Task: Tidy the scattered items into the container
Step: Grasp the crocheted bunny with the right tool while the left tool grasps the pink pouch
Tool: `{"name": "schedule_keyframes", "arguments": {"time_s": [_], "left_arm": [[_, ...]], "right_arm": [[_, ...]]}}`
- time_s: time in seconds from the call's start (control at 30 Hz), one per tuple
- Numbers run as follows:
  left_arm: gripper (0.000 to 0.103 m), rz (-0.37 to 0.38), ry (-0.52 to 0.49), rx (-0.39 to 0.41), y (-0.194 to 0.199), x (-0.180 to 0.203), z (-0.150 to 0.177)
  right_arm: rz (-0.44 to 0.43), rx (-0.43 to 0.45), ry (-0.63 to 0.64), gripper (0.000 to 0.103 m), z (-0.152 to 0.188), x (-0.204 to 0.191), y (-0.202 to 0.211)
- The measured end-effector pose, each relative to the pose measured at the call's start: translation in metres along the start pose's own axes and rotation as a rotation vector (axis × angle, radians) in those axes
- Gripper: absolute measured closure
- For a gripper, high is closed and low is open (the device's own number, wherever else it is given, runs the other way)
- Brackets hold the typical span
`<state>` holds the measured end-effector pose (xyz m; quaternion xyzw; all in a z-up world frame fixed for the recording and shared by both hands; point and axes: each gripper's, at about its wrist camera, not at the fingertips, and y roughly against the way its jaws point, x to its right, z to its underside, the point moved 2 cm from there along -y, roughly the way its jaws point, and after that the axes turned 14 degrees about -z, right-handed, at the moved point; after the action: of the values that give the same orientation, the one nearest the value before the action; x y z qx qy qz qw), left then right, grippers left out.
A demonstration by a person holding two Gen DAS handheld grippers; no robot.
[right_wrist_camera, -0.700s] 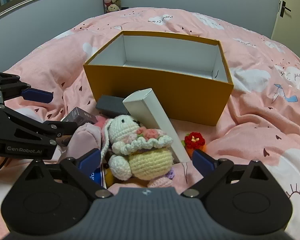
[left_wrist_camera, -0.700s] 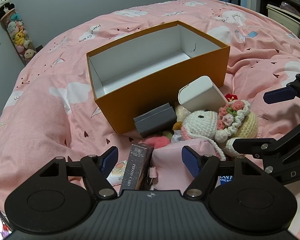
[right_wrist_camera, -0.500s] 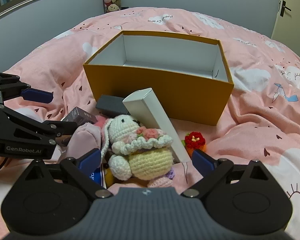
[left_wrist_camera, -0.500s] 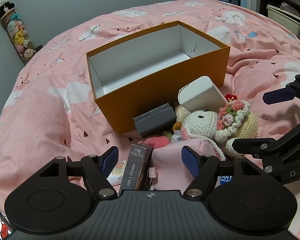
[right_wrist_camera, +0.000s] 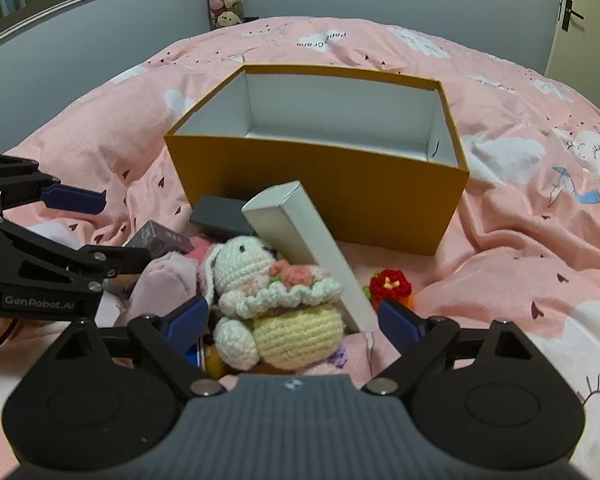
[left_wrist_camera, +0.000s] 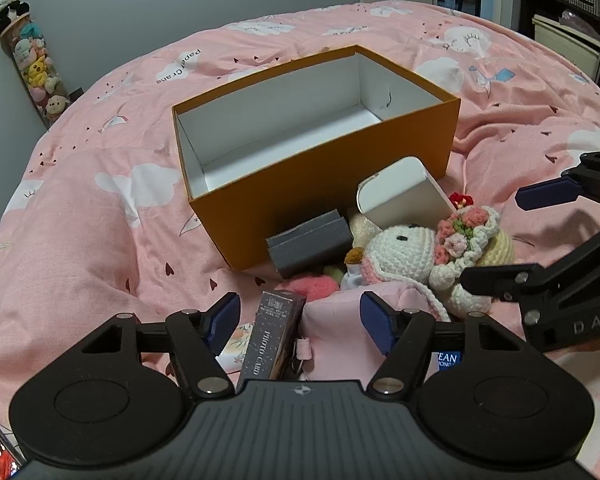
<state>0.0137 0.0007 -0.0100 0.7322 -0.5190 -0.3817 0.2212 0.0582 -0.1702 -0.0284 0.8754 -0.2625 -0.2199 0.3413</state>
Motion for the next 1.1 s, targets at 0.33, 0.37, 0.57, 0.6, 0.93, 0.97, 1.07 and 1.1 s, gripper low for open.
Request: {"name": "schedule_keyframes", "arguments": {"time_s": [0.33,0.37,0.57,0.6,0.93,0.97,1.07,1.1], "left_arm": [[0.030,0.055,-0.017,0.072,-0.004,-0.019,-0.004],[0.030,0.070,-0.028,0.072,-0.005,-0.022,-0.004],[0.030,0.139,-0.078,0.042,-0.010,-0.026,0.003],[0.030,0.151,-0.073,0.034,-0.011,-0.027,0.004],[0.025,0.388,0.000,0.009,0.003,-0.012,0.005],[0.025,0.390,-0.008,0.007,0.003,-0.007,0.004],[0.025,0.348,-0.035,-0.021,-0.004,0.007,0.004],[0.025,0.334,-0.038,-0.032,-0.008,0.010,0.005]], "right_arm": [[-0.015,0.028,0.103,0.019,-0.017,0.000,-0.004],[-0.022,0.023,0.111,0.020,-0.019,-0.001,-0.006],[-0.078,-0.017,0.104,0.028,-0.018,-0.002,-0.016],[-0.077,-0.023,0.101,0.028,-0.017,-0.001,-0.018],[-0.125,-0.064,0.062,0.025,-0.008,0.011,-0.026],[-0.130,-0.067,0.061,0.025,-0.007,0.011,-0.027],[-0.135,-0.078,0.064,0.023,-0.006,0.011,-0.030],[-0.134,-0.089,0.070,0.023,-0.005,0.011,-0.033]]}}
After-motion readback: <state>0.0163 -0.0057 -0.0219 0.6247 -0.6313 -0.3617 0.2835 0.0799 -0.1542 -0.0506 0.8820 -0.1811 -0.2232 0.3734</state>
